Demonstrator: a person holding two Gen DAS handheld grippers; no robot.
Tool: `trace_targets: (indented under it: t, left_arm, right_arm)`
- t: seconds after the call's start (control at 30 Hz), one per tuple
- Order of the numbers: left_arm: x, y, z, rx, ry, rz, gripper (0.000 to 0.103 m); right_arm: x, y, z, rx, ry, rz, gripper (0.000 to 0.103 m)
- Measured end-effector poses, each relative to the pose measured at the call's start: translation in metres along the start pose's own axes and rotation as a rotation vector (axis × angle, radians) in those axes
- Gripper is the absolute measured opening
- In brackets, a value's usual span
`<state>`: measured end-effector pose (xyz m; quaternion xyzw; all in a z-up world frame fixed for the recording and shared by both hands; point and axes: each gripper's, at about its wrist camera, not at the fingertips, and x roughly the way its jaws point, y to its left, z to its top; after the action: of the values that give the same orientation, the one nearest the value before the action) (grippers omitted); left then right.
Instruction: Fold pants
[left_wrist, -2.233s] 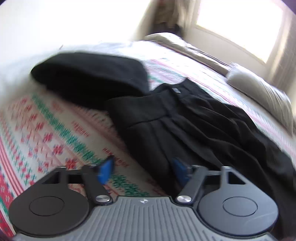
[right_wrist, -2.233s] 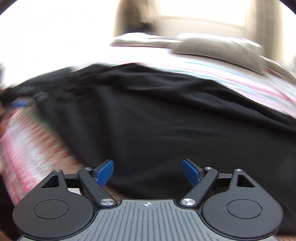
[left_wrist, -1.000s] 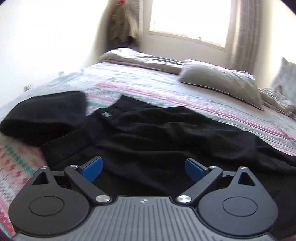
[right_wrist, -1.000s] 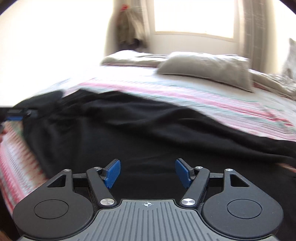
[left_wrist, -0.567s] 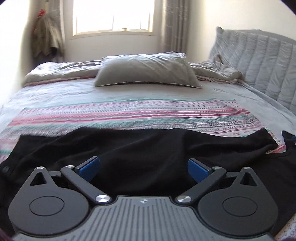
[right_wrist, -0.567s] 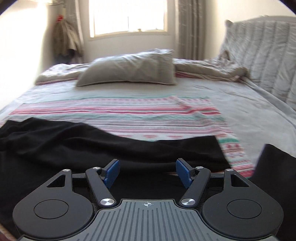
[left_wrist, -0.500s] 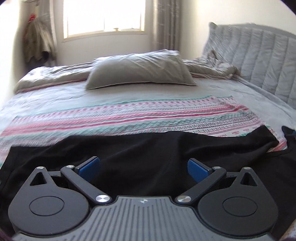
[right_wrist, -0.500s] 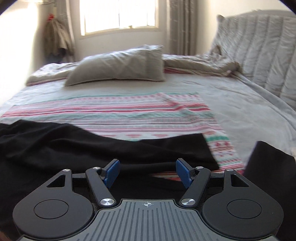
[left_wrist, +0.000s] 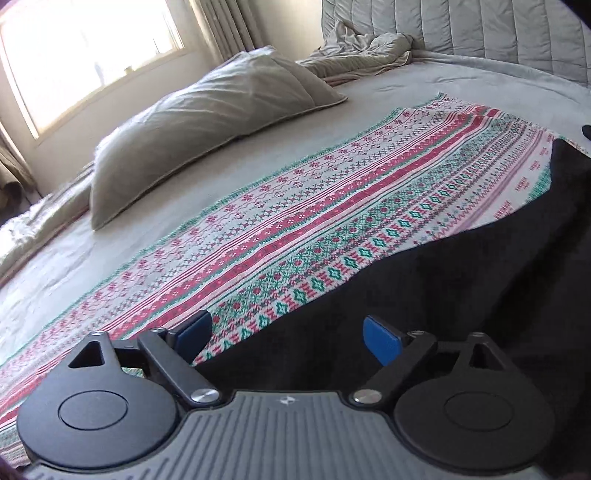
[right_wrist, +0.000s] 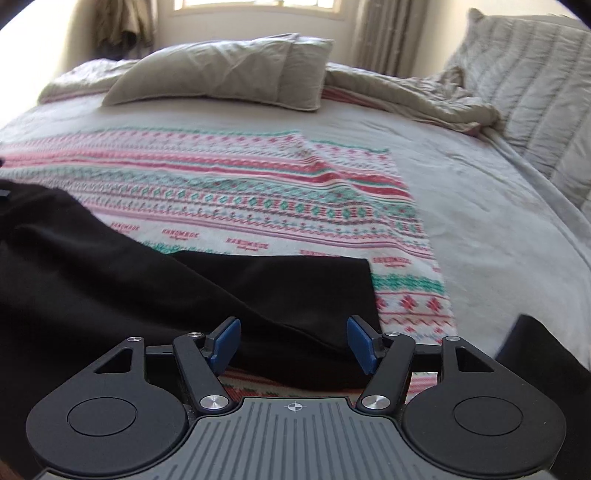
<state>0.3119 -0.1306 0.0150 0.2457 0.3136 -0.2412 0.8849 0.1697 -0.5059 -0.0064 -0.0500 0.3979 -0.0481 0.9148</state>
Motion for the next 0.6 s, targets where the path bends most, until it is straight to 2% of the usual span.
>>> trace_targets:
  t: [0.03, 0.13, 0.27, 0.33, 0.37, 0.43, 0.47, 0.6]
  left_arm:
    - [0.009, 0.004, 0.005, -0.004, 0.010, -0.023, 0.093]
    - [0.026, 0.012, 0.005, 0.027, 0.046, -0.076, 0.090]
    - [0.043, 0.021, 0.004, 0.030, 0.098, -0.139, 0.083]
    - [0.046, 0.026, 0.008, -0.006, 0.117, -0.170, 0.062]
    - [0.048, 0.030, 0.009, -0.026, 0.124, -0.189, 0.055]
    - [0.051, 0.029, 0.011, -0.038, 0.118, -0.230, 0.023]
    - [0.048, 0.025, 0.012, -0.023, 0.107, -0.220, 0.016]
    - [0.032, 0.017, 0.008, -0.009, 0.053, -0.170, 0.013]
  right_arm:
    - [0.005, 0.004, 0.002, -0.027, 0.008, 0.010, 0.060]
    - [0.019, 0.018, 0.004, -0.119, 0.041, 0.017, 0.049]
    - [0.028, 0.027, 0.003, -0.187, 0.058, 0.004, 0.029]
    - [0.029, 0.027, 0.005, -0.191, 0.062, 0.003, 0.018]
    - [0.029, 0.027, 0.006, -0.195, 0.066, -0.001, 0.012]
    - [0.030, 0.027, 0.007, -0.205, 0.069, -0.014, 0.007]
    - [0.029, 0.027, 0.009, -0.207, 0.067, -0.022, 0.006]
    - [0.021, 0.026, 0.020, -0.187, 0.032, -0.058, 0.004]
